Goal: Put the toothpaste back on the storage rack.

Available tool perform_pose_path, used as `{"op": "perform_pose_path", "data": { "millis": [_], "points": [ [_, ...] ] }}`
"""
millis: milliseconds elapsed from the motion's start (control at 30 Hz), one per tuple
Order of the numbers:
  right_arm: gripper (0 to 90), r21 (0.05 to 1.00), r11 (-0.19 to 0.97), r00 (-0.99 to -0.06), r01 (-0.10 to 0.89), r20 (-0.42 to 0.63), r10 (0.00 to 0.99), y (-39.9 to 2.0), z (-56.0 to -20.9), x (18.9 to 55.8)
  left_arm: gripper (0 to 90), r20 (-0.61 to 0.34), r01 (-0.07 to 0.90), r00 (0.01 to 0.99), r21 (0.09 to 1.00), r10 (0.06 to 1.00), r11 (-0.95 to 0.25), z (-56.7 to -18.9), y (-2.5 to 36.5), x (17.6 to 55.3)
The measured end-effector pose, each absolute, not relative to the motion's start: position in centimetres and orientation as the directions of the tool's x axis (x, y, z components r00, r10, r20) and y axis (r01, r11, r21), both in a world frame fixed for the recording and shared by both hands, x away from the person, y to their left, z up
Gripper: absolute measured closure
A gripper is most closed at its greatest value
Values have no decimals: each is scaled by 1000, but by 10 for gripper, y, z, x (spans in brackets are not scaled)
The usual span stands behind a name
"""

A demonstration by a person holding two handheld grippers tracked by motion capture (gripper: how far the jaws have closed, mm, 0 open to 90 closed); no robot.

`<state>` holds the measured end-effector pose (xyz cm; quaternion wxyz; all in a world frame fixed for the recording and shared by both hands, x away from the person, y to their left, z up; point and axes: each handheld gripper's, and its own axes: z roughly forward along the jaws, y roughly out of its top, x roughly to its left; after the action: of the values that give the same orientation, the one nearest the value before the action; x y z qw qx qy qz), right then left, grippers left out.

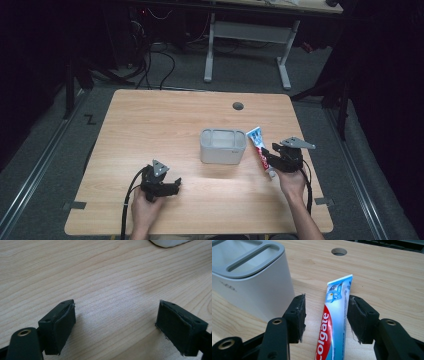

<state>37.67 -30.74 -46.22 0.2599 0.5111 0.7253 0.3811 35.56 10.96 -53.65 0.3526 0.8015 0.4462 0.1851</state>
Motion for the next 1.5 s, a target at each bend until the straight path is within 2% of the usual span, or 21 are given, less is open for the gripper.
{"op": "perform_pose_path", "data": {
  "millis": [600, 833, 1367, 1500],
  "points": [
    [491, 730, 215, -335, 648, 20, 942, -301, -471, 427, 161, -18, 585, 534, 730, 846, -353, -536, 110, 356],
    [484, 685, 247, -328, 685, -12, 945, -296, -479, 445, 161, -18, 585, 534, 729, 845, -354, -536, 110, 356],
    [476, 594, 286, -313, 752, -59, 948, -286, -495, 475, 161, -18, 585, 535, 729, 845, -355, -536, 110, 356],
    [472, 577, 274, -307, 769, -42, 951, -287, -497, 480, 161, -18, 585, 535, 729, 845, -355, -536, 110, 356]
  ]
}}
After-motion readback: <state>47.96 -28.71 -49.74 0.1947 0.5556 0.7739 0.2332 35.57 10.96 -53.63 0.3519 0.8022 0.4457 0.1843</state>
